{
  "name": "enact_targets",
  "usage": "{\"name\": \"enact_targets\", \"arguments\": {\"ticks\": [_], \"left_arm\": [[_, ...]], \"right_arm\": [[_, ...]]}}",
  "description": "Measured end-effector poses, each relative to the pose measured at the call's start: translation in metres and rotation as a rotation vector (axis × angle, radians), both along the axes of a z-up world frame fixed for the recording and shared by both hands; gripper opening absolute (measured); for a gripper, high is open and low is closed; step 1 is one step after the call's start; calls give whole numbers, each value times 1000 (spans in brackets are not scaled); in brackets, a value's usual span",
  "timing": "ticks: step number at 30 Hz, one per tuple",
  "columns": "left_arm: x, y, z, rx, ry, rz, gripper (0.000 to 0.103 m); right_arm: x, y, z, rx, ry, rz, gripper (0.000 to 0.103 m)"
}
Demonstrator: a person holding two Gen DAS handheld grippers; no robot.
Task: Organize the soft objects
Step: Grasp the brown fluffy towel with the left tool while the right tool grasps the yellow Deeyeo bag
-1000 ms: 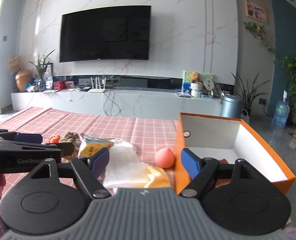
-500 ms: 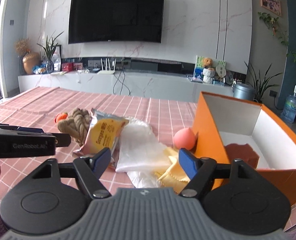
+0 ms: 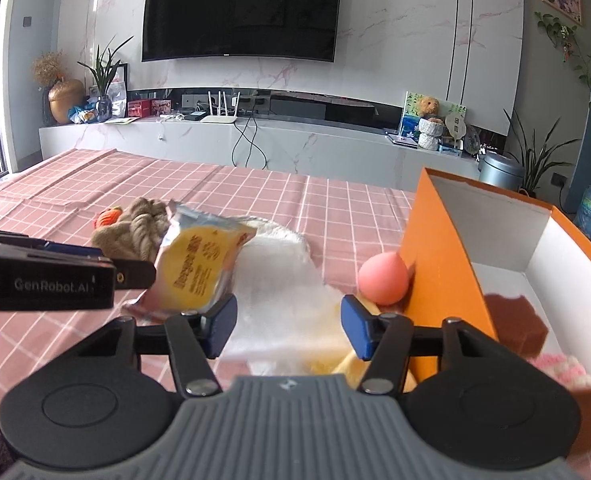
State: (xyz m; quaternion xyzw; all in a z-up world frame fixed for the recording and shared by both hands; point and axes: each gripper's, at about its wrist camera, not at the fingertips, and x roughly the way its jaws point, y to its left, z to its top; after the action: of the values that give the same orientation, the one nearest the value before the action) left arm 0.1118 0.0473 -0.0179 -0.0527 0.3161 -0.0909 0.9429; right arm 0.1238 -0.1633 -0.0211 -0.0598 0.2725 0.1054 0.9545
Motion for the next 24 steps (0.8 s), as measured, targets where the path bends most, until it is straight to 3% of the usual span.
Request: {"name": "enact_targets", "arguments": {"ticks": [11,15,19,24], "left_arm": [[32,4,-18,-94,108,8,68],[23,15,-8,-123,90,17,67],[15,32,4,-105,80,75,66],[16,50,7,-63,75,160,64]], "right_arm": [[43,3,-17,-9,63,40,56],[46,3,-13,26,66,46,56],[47,14,-2,78,53,91,56],[58,38,-5,159,110,148,56]]}}
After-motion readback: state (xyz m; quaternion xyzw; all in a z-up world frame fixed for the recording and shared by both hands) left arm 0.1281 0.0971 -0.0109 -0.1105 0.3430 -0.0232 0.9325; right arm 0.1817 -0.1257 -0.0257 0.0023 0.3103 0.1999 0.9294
